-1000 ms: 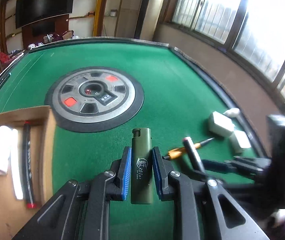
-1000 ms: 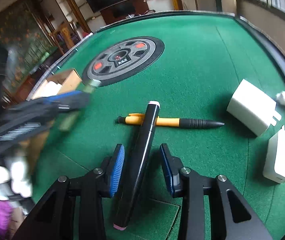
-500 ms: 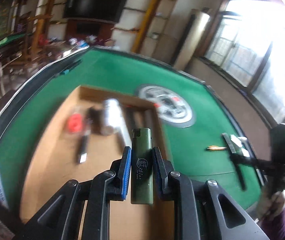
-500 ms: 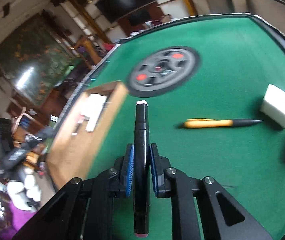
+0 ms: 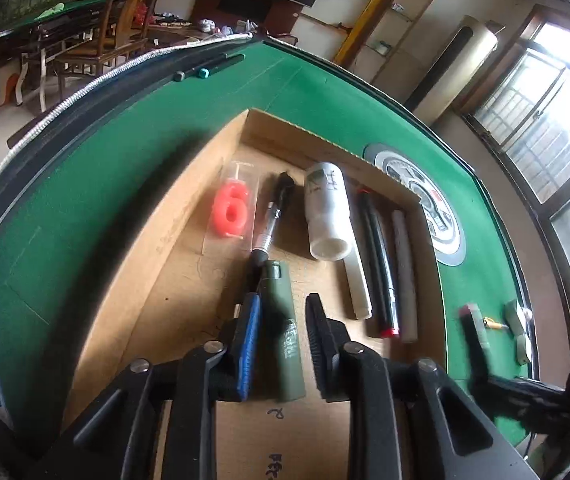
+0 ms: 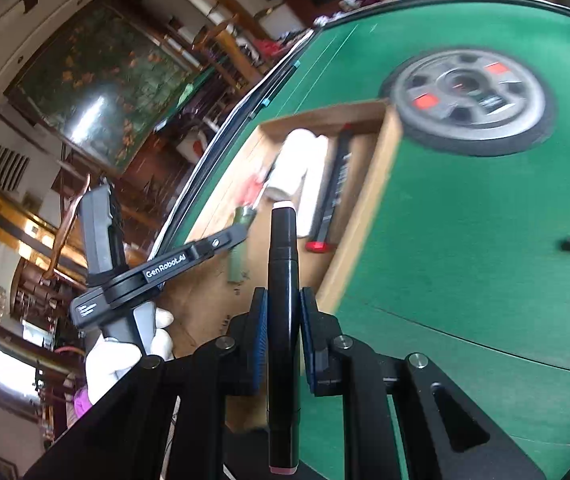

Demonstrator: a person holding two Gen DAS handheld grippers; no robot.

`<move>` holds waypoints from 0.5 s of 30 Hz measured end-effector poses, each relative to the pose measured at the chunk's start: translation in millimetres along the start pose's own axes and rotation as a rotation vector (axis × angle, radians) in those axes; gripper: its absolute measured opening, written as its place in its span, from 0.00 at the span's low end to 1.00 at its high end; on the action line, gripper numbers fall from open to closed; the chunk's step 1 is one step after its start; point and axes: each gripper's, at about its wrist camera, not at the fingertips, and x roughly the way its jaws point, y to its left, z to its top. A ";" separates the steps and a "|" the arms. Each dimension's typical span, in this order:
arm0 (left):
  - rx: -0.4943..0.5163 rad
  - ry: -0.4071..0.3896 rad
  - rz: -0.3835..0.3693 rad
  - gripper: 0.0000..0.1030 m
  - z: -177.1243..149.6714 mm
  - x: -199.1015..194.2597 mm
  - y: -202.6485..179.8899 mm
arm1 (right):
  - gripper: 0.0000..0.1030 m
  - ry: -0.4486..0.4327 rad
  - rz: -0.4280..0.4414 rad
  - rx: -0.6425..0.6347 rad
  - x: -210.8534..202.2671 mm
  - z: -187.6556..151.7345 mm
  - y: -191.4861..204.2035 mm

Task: Organize rigid objects
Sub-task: 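Drop the green lighter into the box with the left tool while the right tool drops the marker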

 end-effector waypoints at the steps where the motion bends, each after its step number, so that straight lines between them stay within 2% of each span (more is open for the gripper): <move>1: 0.007 -0.017 0.002 0.42 -2.0 -7.2 -1.0 | 0.15 0.024 -0.006 -0.007 13.4 3.5 7.5; 3: 0.008 -0.070 0.010 0.57 -8.4 -24.5 -0.4 | 0.15 0.054 -0.022 -0.026 30.3 4.6 18.3; 4: 0.005 -0.098 0.010 0.61 -12.1 -33.8 1.1 | 0.15 0.068 -0.041 -0.038 41.8 7.2 24.3; 9: -0.033 -0.205 -0.009 0.67 -32.4 -73.7 11.8 | 0.15 0.078 -0.165 -0.108 75.9 14.0 41.0; 12: -0.060 -0.241 -0.027 0.70 -36.6 -86.6 17.9 | 0.16 0.046 -0.216 -0.128 76.0 14.0 44.6; 14: -0.053 -0.259 -0.021 0.70 -36.7 -91.1 19.0 | 0.24 0.016 -0.200 -0.146 68.3 12.3 46.0; 15: -0.049 -0.269 -0.017 0.70 -36.2 -93.7 17.2 | 0.37 -0.016 -0.199 -0.159 60.7 11.1 47.6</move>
